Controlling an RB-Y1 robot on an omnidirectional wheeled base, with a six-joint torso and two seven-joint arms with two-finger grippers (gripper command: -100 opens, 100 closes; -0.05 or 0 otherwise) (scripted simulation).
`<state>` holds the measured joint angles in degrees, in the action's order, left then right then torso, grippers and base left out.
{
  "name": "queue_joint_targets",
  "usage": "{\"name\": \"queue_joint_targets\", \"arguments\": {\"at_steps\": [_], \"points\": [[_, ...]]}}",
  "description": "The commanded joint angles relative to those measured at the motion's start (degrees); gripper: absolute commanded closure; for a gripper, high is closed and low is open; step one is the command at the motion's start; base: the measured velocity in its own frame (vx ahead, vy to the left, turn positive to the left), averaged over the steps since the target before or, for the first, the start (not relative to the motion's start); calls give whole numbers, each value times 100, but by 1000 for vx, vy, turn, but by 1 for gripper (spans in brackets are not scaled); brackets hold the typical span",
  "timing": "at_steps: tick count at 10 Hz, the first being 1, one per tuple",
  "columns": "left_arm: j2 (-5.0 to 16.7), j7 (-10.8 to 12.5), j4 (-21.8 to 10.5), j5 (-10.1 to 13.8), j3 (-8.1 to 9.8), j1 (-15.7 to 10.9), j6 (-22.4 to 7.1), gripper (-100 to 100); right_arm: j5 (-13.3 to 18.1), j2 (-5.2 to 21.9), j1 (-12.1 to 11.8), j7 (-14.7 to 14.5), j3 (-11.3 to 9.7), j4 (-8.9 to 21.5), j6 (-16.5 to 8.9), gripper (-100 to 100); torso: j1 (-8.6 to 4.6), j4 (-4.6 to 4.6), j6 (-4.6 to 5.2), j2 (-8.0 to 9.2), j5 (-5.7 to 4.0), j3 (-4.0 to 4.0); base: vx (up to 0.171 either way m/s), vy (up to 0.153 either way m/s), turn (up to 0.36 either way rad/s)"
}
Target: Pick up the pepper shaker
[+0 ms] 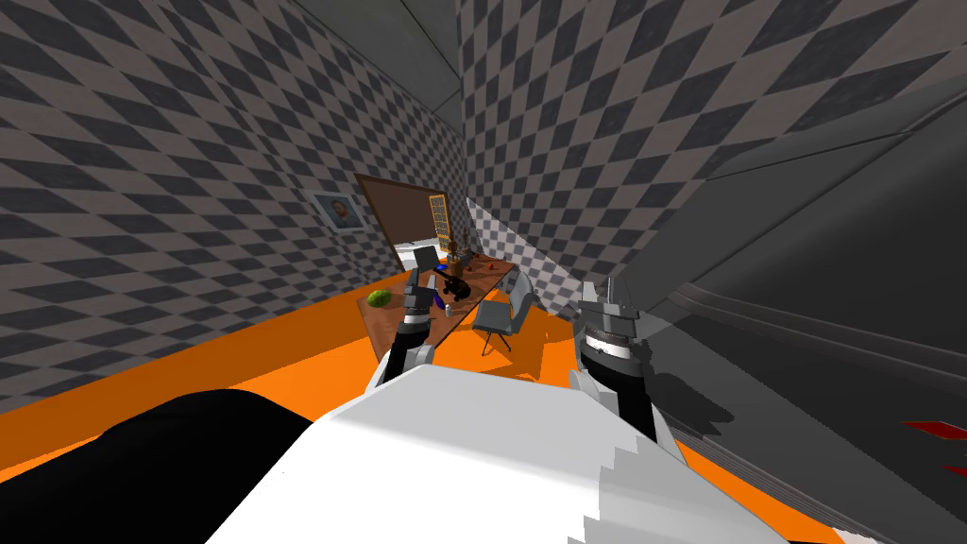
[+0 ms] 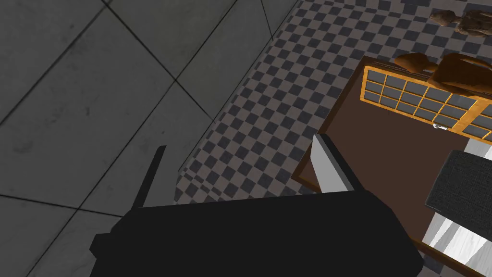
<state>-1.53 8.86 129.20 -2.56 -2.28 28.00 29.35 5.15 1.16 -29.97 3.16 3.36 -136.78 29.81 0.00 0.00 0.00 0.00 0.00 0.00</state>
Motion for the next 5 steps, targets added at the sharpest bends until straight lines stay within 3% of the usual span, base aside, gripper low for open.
{"name": "queue_joint_targets", "arguments": {"at_steps": [1, 5], "points": [[170, 76, -109, 114, 18, -61, -147, -100, 0, 0, 0, 0, 0, 0, 0, 0, 0, 0, 0, 0, 0, 0, -14, 16, 14], [516, 341, -498, 499, 82, -275, -648, -100, 0, 0, 0, 0, 0, 0, 0, 0, 18, 3, 0, 14, 4, 8, -37, 34, 14]]}}
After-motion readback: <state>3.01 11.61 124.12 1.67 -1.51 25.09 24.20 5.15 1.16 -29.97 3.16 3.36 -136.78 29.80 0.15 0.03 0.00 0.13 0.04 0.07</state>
